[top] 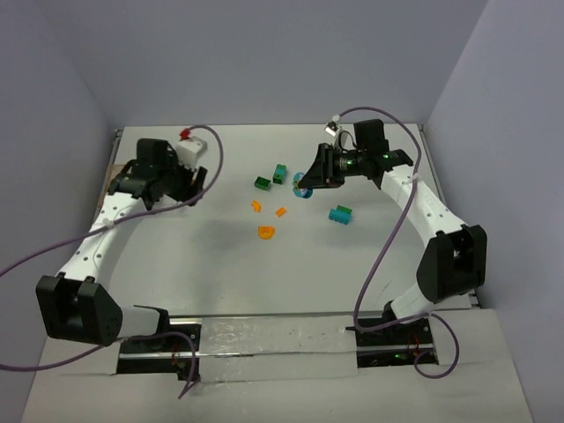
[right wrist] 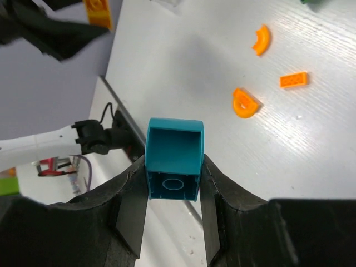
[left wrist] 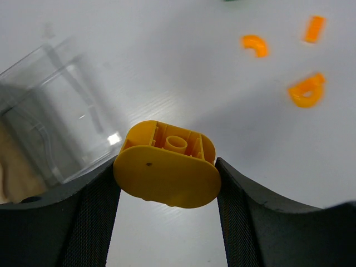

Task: Sort the legos into containers by color

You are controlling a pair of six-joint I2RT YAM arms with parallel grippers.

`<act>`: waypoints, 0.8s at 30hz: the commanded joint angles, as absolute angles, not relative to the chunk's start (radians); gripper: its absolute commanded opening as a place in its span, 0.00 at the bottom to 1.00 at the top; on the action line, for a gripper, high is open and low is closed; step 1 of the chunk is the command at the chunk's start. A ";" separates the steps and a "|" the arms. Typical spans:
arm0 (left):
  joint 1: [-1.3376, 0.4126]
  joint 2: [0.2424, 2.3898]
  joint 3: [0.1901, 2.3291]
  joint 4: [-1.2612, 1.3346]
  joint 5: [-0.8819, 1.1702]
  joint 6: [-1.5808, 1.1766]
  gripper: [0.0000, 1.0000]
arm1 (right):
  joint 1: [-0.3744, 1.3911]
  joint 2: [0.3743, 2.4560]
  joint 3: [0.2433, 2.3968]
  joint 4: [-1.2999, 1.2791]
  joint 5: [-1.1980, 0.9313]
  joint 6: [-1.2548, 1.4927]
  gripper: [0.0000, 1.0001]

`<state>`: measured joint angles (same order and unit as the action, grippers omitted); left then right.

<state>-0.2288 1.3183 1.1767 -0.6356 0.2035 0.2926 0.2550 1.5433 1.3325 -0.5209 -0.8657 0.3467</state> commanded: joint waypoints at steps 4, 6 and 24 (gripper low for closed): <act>0.128 1.421 1.347 -0.746 0.168 0.130 0.00 | 0.270 1.522 1.392 -0.586 -0.779 0.285 0.00; 0.190 1.459 1.380 -0.744 0.149 0.064 0.00 | 0.278 1.519 1.399 -0.590 -0.758 0.283 0.00; 0.345 1.925 1.794 -0.822 -0.079 -0.346 0.00 | 0.350 1.443 1.480 -0.632 -0.444 0.165 0.00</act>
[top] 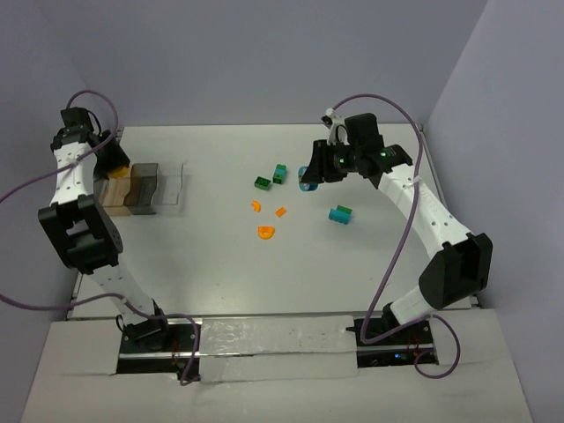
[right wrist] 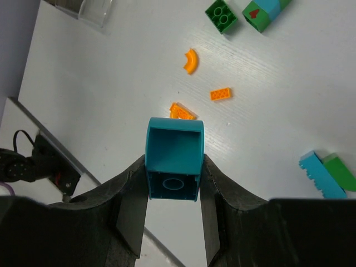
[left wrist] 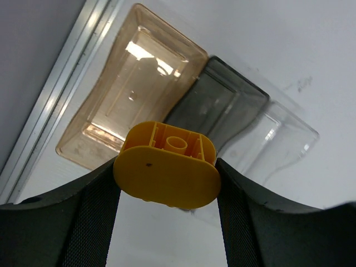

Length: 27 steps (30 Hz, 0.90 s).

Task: Sort the legos into containers by color

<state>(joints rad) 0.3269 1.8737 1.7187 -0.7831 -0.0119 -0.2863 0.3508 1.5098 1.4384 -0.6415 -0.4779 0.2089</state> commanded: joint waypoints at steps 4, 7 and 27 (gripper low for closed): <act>0.350 1.980 1.818 -0.805 -0.152 -0.338 0.00 | 0.351 1.425 1.463 -0.618 -0.451 0.158 0.00; 0.350 2.026 1.841 -0.789 -0.176 -0.323 0.04 | 0.351 1.421 1.451 -0.609 -0.464 0.157 0.00; 0.364 2.113 1.910 -0.795 -0.097 -0.267 0.26 | 0.353 1.460 1.426 -0.625 -0.477 0.133 0.00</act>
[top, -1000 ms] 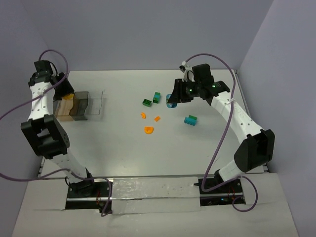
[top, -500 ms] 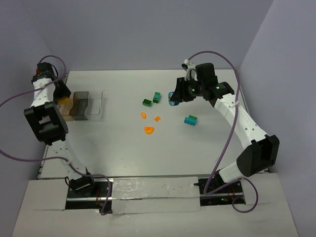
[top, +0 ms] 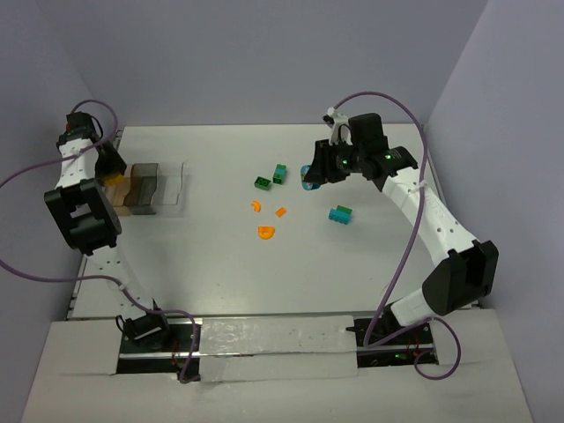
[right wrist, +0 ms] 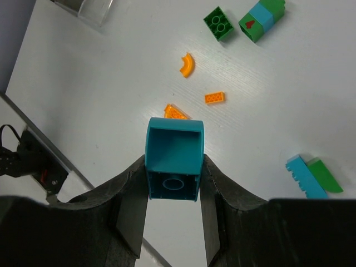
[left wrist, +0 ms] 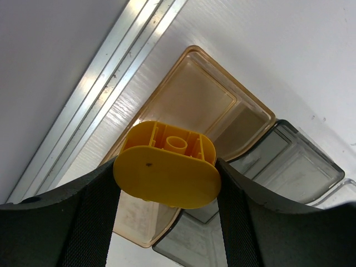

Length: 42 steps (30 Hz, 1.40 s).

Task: Sort the legos into containers by color

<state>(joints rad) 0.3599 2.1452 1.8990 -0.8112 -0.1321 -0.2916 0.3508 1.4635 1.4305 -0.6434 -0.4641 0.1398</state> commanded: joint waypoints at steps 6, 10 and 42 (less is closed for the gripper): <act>0.363 2.098 1.884 -0.786 -0.102 -0.237 0.39 | 0.353 1.471 1.433 -0.626 -0.490 0.135 0.00; 0.363 2.094 1.881 -0.776 -0.071 -0.217 0.61 | 0.354 1.476 1.439 -0.631 -0.492 0.136 0.00; -0.075 1.366 1.228 -0.366 1.238 -0.184 0.93 | 0.464 1.507 1.235 0.071 -1.196 0.384 0.00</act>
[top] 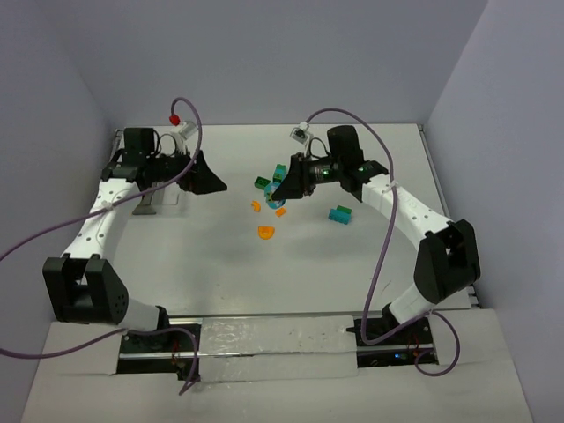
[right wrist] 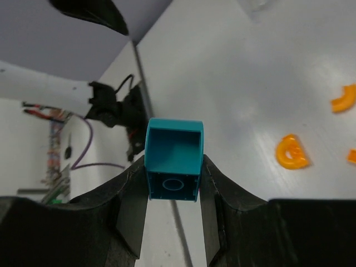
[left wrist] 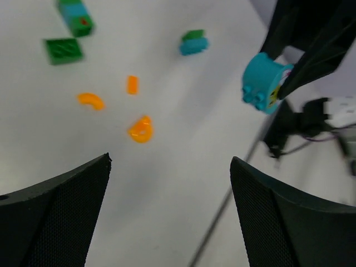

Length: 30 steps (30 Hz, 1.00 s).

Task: Sort the legos into containers by color

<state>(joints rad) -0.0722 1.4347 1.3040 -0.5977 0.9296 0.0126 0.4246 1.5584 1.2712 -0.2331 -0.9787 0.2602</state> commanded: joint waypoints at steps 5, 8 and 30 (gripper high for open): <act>-0.125 1.338 1.193 -0.244 1.293 -0.273 0.88 | 0.511 1.540 1.214 0.231 -1.266 0.519 0.00; -0.167 1.332 1.172 -0.213 1.298 -0.302 0.85 | 0.531 1.563 1.212 0.274 -1.275 0.575 0.00; -0.288 1.407 1.280 -0.474 1.254 -0.135 0.83 | 0.542 1.621 1.267 0.162 -1.205 0.533 0.00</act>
